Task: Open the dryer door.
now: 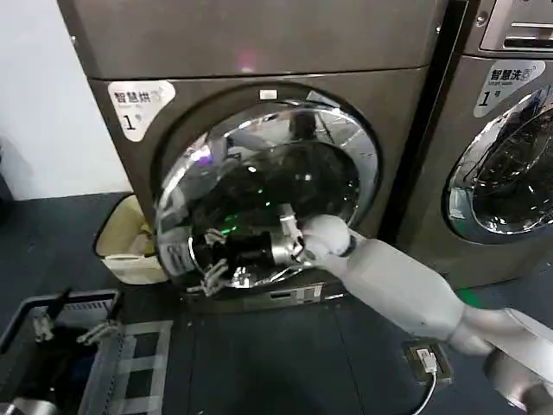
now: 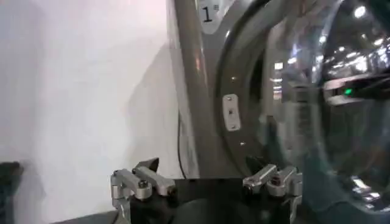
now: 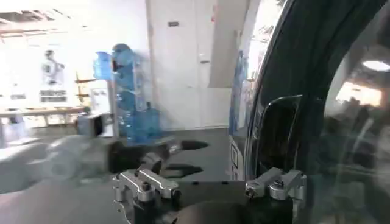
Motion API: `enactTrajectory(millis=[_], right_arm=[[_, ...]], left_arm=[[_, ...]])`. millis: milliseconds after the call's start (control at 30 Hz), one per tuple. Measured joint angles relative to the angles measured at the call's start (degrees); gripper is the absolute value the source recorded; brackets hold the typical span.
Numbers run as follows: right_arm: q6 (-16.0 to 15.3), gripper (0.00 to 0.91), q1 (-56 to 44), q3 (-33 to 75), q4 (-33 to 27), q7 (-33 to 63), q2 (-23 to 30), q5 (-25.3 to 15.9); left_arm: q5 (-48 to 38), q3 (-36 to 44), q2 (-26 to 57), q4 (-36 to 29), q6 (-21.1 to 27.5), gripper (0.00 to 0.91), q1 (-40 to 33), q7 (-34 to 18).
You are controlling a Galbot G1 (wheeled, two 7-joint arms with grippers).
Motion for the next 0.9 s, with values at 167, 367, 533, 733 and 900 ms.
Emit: enactTrajectory(millis=[167, 367, 533, 733, 900], right_arm=[[0.5, 0.907, -0.8, 0.5, 2.7, -4.8, -3.4, 0.3], [1.3, 0.907, -2.4, 1.4, 5.3, -11.0, -6.9, 0.6], [1.7, 0.907, -4.2, 2.6, 7.6, -16.2, -10.4, 0.7], [2.1, 0.907, -7.2, 4.9, 10.4, -21.3, -15.0, 0.5], [2.2, 0.907, -10.4, 7.7, 13.1, -24.9, -19.3, 0.5]], left_arm=[[-1.7, 0.2, 3.8, 1.7, -2.0, 0.907, -1.0, 3.3], [-3.7, 2.7, 9.1, 3.2, -3.3, 0.907, -2.8, 6.0], [-6.4, 6.2, 13.4, 4.2, -4.0, 0.907, -5.0, 7.6], [-10.6, 10.4, 18.1, 5.3, -4.2, 0.907, -8.2, 10.1], [-14.8, 14.7, 22.2, 5.5, -4.6, 0.907, -11.4, 13.0]])
